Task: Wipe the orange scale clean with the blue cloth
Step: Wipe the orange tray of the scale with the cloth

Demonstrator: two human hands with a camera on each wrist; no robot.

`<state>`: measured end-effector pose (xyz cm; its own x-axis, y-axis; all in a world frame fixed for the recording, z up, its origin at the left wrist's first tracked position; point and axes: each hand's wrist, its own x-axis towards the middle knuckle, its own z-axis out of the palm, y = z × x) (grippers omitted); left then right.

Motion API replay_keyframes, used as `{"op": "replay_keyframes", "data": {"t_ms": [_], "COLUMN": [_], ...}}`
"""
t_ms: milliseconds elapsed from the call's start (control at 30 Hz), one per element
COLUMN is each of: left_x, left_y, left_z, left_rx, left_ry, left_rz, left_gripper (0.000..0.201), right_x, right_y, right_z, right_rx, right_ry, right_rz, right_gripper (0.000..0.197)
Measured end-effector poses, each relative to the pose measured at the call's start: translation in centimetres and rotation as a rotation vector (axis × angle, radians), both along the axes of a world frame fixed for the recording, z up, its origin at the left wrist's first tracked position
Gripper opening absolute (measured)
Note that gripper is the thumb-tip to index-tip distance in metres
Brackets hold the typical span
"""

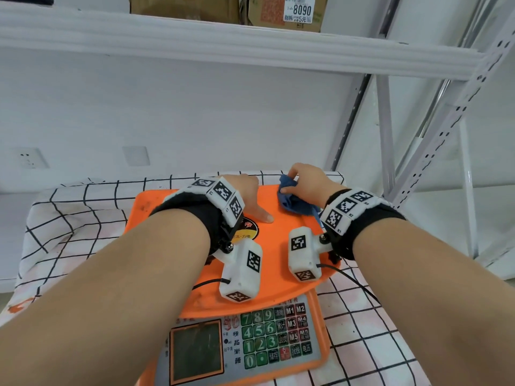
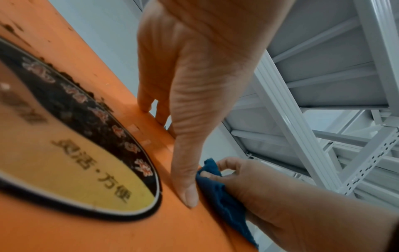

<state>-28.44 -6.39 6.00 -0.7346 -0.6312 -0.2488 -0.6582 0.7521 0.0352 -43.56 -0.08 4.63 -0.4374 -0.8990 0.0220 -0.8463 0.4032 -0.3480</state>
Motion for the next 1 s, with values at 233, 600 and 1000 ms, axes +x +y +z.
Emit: {"op": "replay_keyframes", "data": {"t_ms": [233,600,1000], "left_x": [0.3,0.7,0.8], "left_y": [0.4,0.7,0.5], "left_z": [0.2,0.3,-0.1], "left_rx": [0.022,0.013,0.003], "left_ry": [0.037,0.029,0.061], "left_rz": [0.007,0.020,0.023], "left_gripper": [0.073,0.074,0.074], "right_x": [2.4,0.0,2.3], "right_y": [-2.5,-1.3,3.4], "right_z": [0.7,0.3,2.8], "right_rx": [0.088,0.111,-0.218], "right_ry": [0.211,0.189,0.038], "right_rz": [0.104,-0.024,0.229], "right_gripper": [0.022,0.025,0.017]}}
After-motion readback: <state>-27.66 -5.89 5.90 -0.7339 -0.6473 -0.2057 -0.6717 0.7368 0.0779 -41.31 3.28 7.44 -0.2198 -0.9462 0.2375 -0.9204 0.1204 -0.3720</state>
